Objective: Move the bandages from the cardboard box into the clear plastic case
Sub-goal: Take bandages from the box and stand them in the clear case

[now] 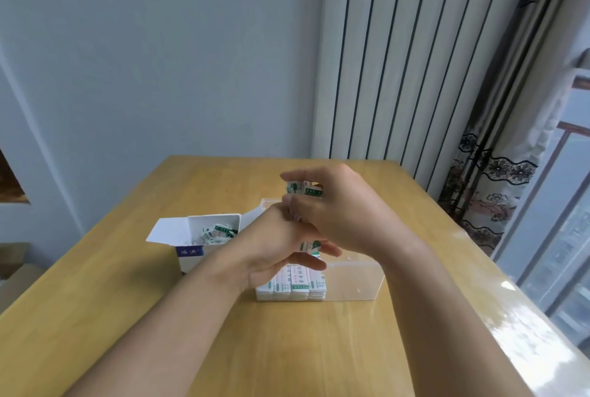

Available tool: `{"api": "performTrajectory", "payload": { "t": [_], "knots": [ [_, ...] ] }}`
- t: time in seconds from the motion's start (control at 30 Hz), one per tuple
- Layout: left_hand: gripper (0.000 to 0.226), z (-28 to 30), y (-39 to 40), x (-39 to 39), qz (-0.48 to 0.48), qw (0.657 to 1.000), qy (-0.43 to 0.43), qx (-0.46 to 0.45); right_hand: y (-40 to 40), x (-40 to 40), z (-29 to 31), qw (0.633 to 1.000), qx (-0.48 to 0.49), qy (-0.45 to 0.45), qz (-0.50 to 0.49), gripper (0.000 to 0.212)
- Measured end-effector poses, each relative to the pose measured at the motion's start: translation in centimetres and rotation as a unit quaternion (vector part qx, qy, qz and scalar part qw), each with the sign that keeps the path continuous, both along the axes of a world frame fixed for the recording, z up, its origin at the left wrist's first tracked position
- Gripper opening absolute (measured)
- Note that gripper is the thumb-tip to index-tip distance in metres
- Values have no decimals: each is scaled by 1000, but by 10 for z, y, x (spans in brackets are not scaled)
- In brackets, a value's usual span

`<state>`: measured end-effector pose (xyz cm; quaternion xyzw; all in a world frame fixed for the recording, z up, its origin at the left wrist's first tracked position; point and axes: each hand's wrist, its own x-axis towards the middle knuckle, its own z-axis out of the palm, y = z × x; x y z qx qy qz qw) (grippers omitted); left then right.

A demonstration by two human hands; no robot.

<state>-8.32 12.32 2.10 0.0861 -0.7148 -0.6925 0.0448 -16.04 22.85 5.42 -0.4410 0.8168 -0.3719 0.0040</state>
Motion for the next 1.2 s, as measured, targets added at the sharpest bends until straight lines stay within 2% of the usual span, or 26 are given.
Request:
{"api": "performTrajectory", "payload": {
  "t": [0.1,0.27,0.5,0.67,0.8,0.9,1.1,1.2],
  "knots": [
    [13,-5,0,0,17,1000,-6,10,-1,0,-3,1000,25,6,-5,42],
    [15,-10,-3,2,11,999,-46,-12,-5,0,-8,999,35,-7,19,36],
    [10,-5,-4,2,29,998,-5,48,-3,-1,-5,1000,10,19,12,38],
    [15,-1,-6,4,26,995,-10,93,4,-11,-1,997,-41,-45,40,42],
    [5,4,-6,9,-3,992,-5,125,10,-19,1,997,-37,-54,46,29],
    [7,5,-5,12,-26,990,-11,138,9,-17,0,992,-70,-96,40,20],
    [10,4,-7,12,-37,986,-20,160,8,-19,1,994,-98,-37,14,8],
    [29,5,-7,13,-49,984,-25,168,8,-24,-1,994,-102,-8,-28,6]
  ]
}}
